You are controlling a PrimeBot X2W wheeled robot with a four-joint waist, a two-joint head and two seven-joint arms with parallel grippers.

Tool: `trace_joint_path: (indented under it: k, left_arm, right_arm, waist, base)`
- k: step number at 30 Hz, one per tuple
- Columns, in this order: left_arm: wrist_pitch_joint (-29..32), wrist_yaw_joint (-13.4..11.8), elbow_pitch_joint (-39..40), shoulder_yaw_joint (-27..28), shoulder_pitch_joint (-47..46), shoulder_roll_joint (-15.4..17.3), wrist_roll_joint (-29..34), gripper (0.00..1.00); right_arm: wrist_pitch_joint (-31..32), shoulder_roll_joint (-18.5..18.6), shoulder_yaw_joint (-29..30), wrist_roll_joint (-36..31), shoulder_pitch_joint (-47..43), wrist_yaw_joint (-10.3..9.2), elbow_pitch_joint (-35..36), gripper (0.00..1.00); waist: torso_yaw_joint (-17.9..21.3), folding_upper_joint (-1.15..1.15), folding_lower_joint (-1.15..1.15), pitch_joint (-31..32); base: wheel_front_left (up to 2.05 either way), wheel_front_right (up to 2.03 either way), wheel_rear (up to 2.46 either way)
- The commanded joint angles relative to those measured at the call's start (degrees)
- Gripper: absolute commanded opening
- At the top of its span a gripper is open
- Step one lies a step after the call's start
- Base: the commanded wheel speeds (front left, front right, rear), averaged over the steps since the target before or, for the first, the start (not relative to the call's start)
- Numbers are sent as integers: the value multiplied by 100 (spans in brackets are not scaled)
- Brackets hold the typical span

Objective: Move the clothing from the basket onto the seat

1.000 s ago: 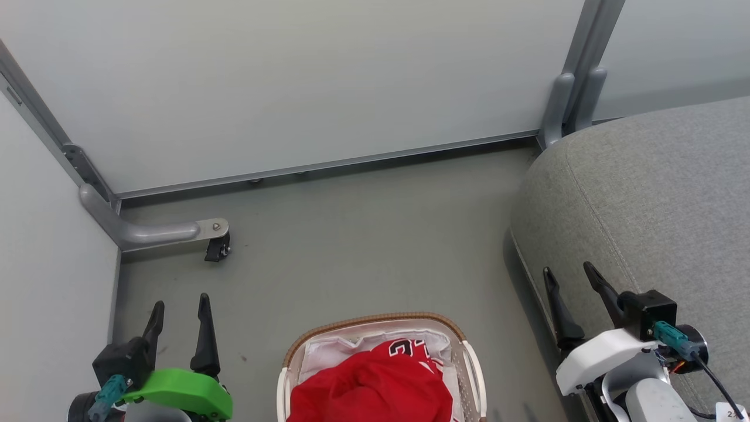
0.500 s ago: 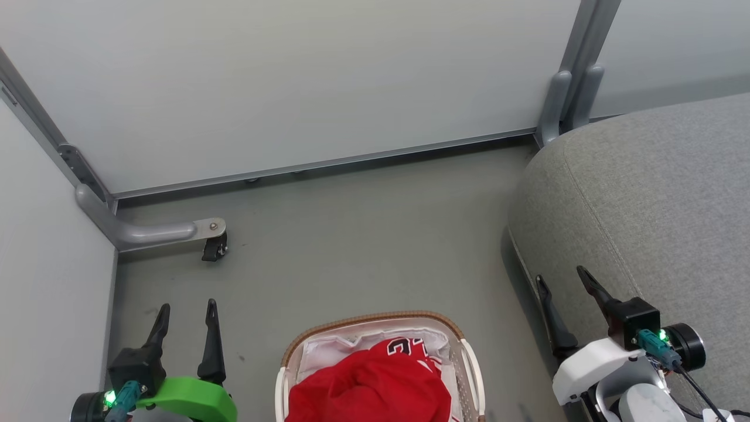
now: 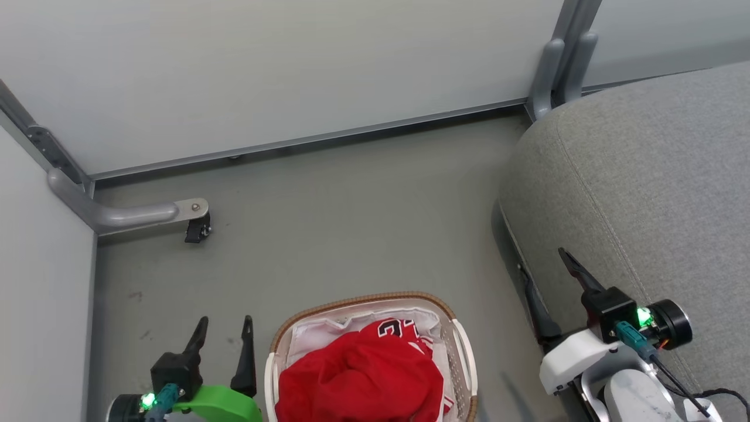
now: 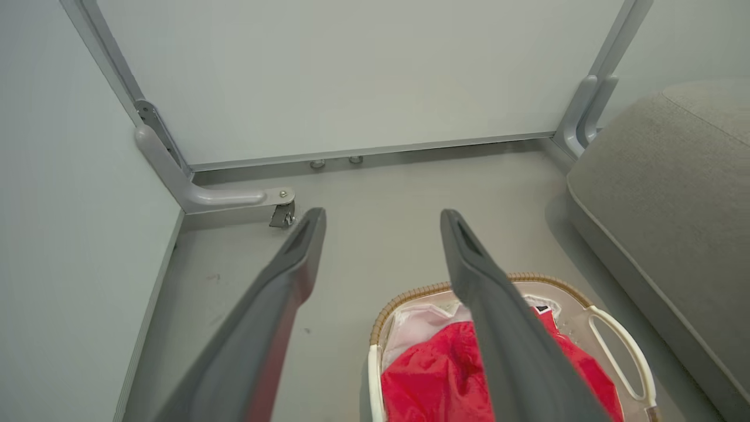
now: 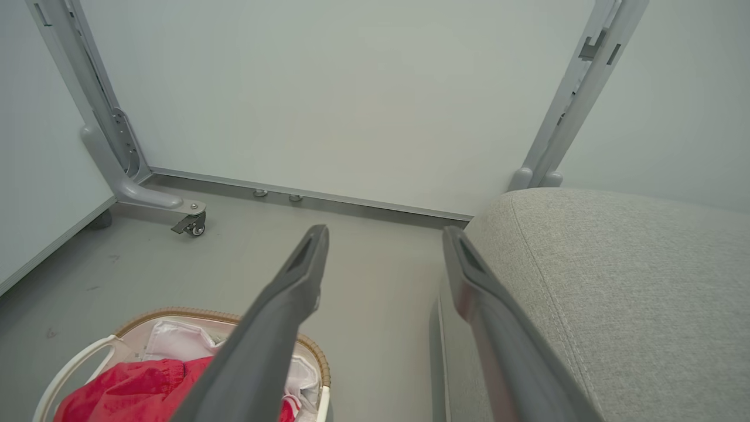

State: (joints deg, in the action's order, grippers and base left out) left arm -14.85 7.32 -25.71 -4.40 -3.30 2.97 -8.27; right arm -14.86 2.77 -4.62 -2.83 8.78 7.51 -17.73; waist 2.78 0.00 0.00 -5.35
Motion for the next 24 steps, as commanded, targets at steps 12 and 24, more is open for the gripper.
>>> trace_joint_path:
  k: [12, 24]
  left_arm:
    - [-32, 21, -573, -1320, -900, 488, -874, 100]
    - [-31, 22, -1392, -2881, -1983, 987, -2041, 100]
  right_arm:
    - [-34, 23, -267, 222, 606, -5, 445, 100]
    - [-34, 21, -590, 422, 1215, -5, 961, 100]
  waist:
    - [586, 0, 0, -1202]
    - [980, 0, 0, -2426]
  base:
    - [0, 0, 0]
    - [0, 0, 0]
